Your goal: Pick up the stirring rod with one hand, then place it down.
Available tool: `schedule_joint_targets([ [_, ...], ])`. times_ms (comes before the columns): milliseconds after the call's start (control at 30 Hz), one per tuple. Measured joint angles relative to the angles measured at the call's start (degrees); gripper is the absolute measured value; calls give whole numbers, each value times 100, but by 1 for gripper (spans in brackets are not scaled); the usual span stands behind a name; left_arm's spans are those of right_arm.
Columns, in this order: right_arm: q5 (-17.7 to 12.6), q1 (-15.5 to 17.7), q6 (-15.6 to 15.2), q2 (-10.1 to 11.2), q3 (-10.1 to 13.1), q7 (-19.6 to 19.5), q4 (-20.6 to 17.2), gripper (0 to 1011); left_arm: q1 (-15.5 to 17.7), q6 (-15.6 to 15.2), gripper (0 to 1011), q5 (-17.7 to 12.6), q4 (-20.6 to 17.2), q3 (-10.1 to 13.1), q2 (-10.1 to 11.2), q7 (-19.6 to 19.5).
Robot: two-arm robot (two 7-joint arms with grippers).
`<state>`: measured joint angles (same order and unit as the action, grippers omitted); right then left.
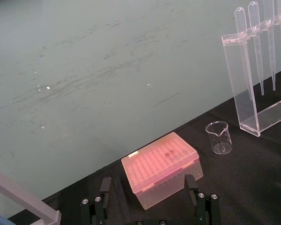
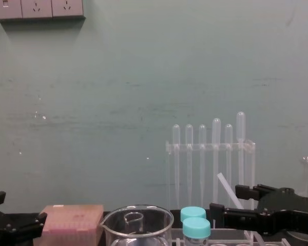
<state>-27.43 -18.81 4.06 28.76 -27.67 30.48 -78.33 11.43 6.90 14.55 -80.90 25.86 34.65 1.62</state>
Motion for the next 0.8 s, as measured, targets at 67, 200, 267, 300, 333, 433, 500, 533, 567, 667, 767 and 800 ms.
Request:
schedule_joint_targets([
  [67, 1, 1, 12, 1, 0, -1, -3, 931, 0, 0, 1000, 0, 0, 0, 0, 0],
  [200, 2, 3, 24, 3, 0, -3, -5, 839, 0, 0, 1000, 0, 0, 0, 0, 0],
  [267, 2, 4, 26, 4, 0, -3, -5, 788, 0, 0, 1000, 0, 0, 0, 0, 0],
  [300, 3, 5, 27, 5, 0, -4, -6, 749, 0, 0, 1000, 0, 0, 0, 0, 0],
  [333, 3, 6, 28, 5, 0, -4, -7, 735, 0, 0, 1000, 0, 0, 0, 0, 0],
  [433, 4, 8, 34, 7, 0, -5, -9, 595, 0, 0, 1000, 0, 0, 0, 0, 0],
  [500, 4, 8, 35, 7, 0, -6, -10, 552, 0, 0, 1000, 0, 0, 0, 0, 0],
  [533, 4, 9, 38, 8, 0, -6, -11, 537, 0, 0, 1000, 0, 0, 0, 0, 0],
  [567, 5, 10, 40, 9, 0, -7, -12, 511, 0, 0, 1000, 0, 0, 0, 0, 0],
  [667, 5, 10, 43, 9, 0, -8, -13, 406, 0, 0, 1000, 0, 0, 0, 0, 0],
  [767, 5, 10, 46, 9, 0, -9, -14, 303, 0, 0, 1000, 0, 0, 0, 0, 0],
  [800, 5, 10, 47, 9, 0, -10, -14, 248, 0, 0, 1000, 0, 0, 0, 0, 0],
])
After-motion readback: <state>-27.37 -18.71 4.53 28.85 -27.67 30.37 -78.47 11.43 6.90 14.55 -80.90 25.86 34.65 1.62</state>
